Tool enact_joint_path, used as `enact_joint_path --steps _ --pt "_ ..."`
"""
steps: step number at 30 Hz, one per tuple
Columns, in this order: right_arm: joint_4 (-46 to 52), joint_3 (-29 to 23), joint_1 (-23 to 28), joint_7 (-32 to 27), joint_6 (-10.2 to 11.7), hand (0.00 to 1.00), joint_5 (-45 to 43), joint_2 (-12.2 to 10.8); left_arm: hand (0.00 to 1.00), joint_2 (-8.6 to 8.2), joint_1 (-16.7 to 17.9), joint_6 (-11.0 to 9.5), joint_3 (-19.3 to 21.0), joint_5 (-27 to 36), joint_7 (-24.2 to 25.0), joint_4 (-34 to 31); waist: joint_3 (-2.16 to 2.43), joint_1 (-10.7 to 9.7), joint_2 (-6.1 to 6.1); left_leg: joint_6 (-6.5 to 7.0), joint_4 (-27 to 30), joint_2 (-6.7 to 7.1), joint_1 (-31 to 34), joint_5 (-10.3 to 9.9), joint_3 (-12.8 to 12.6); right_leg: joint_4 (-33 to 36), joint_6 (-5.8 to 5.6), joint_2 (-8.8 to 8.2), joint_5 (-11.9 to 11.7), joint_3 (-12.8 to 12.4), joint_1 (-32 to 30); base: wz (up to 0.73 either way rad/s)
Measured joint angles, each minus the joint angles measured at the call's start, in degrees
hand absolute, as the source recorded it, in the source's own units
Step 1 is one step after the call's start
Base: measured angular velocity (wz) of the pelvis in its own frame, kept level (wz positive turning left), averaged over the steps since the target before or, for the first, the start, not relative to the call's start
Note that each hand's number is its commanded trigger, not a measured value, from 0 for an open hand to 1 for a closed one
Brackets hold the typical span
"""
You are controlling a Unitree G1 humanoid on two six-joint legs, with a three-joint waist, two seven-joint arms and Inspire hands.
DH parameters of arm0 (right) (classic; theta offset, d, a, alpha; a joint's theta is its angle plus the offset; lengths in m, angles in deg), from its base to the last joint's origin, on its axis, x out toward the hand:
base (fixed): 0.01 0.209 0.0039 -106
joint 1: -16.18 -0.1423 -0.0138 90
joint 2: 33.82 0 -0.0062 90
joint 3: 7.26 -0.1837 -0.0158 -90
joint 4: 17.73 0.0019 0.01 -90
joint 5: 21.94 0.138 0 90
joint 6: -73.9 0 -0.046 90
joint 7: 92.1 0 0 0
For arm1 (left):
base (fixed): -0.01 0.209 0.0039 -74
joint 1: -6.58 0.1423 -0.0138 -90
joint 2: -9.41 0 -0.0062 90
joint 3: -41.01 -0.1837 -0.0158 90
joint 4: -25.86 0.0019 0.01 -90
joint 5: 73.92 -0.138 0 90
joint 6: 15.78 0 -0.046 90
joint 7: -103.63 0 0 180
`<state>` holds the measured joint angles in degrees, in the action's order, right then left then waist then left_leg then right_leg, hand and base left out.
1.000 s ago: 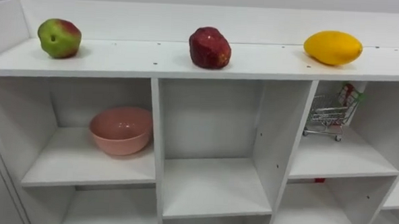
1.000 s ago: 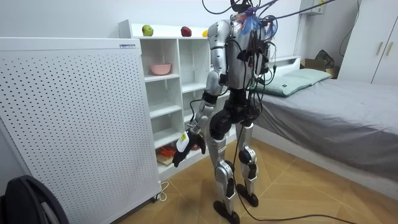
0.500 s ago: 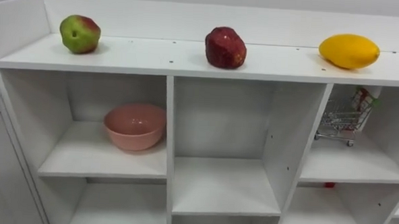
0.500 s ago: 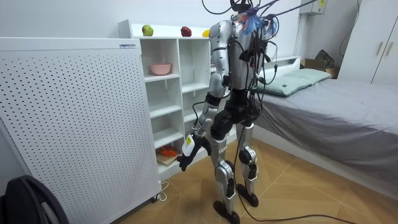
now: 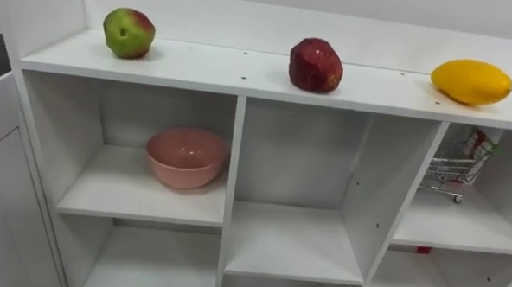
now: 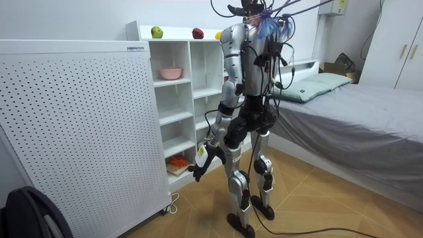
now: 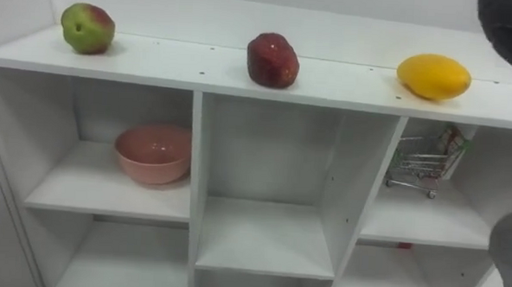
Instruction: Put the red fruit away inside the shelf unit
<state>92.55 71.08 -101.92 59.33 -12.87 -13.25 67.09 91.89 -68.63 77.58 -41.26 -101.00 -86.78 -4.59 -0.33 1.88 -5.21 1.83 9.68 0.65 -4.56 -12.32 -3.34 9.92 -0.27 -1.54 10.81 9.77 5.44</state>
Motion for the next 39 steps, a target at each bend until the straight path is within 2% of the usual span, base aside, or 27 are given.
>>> enact_joint_path --steps 3,8,14,17,19,22,26,30,39 --pt "-0.1 2.1 -0.4 3.6 -0.1 0.00 0.0 1.5 0.00 0.34 0.0 0.0 0.0 0.0 0.2 0.0 0.07 0.3 -0.18 -0.04 0.4 -0.03 -0.2 0.0 0.0 0.0 0.01 0.01 0.0 0.3 0.4 0.06" --pt "-2.3 3.9 -1.1 7.5 -0.3 0.00 0.1 1.5 0.00 1.00 -0.1 0.0 -0.1 -0.1 0.9 0.0 0.11 1.2 -0.68 -0.03 0.8 0.03 0.0 0.0 0.3 0.0 0.02 -0.12 0.0 0.7 0.5 0.04" --pt "-8.3 4.3 -6.0 9.9 -0.4 0.00 0.3 1.7 0.00 1.48 -0.7 0.4 -0.1 -0.1 0.9 0.0 0.21 1.7 -1.01 -0.05 1.0 0.05 0.4 0.0 1.1 -0.1 0.05 -0.11 0.0 1.6 0.6 0.07" --pt "-11.2 6.3 -8.2 11.6 -0.5 0.00 0.3 1.9 0.00 1.50 -0.8 0.7 -0.1 -1.6 1.1 -0.1 0.21 1.9 -1.26 -0.05 1.1 0.04 0.7 0.0 1.2 -0.1 0.05 -0.13 0.0 1.9 0.4 0.02" --pt "-13.7 7.9 -10.0 12.8 -1.2 0.00 0.3 1.9 0.00 1.52 -1.2 1.2 -0.2 -2.4 1.4 -0.1 0.09 2.0 -1.66 -0.05 1.2 0.05 1.0 0.0 1.2 -0.1 0.06 -0.12 0.0 1.9 0.2 0.00" --pt "-16.1 8.9 -11.7 14.2 -2.1 0.00 0.6 1.9 0.00 1.55 -1.8 1.5 -0.3 -2.4 2.4 -0.1 0.25 2.5 -1.90 -0.04 1.1 0.07 1.1 0.0 1.4 -0.1 0.05 -0.14 0.0 2.0 0.1 0.00" --pt "-19.5 9.0 -14.0 16.0 -2.3 0.00 3.8 1.9 0.00 1.83 -2.0 1.7 -0.4 -2.4 2.7 -0.7 0.28 2.7 -1.94 -0.04 1.2 0.09 1.2 0.0 1.9 -0.1 0.05 -0.18 -0.1 2.6 0.1 0.07" --pt "-23.3 9.6 -14.8 18.6 -3.1 0.00 8.1 2.9 0.00 1.92 -1.9 2.4 -0.3 -2.5 3.4 -1.7 0.24 3.2 -1.87 -0.05 1.3 0.09 1.3 0.0 2.3 -0.2 0.05 -0.19 -0.1 3.0 0.3 0.06" --pt "-29.0 10.4 -15.2 22.1 -4.2 0.00 8.0 3.1 0.00 1.92 -2.0 3.2 -0.2 -2.5 3.4 -2.1 0.34 3.4 -1.36 -0.06 1.7 0.11 1.9 0.0 2.7 -0.2 0.05 -0.16 0.0 3.0 0.1 0.02"
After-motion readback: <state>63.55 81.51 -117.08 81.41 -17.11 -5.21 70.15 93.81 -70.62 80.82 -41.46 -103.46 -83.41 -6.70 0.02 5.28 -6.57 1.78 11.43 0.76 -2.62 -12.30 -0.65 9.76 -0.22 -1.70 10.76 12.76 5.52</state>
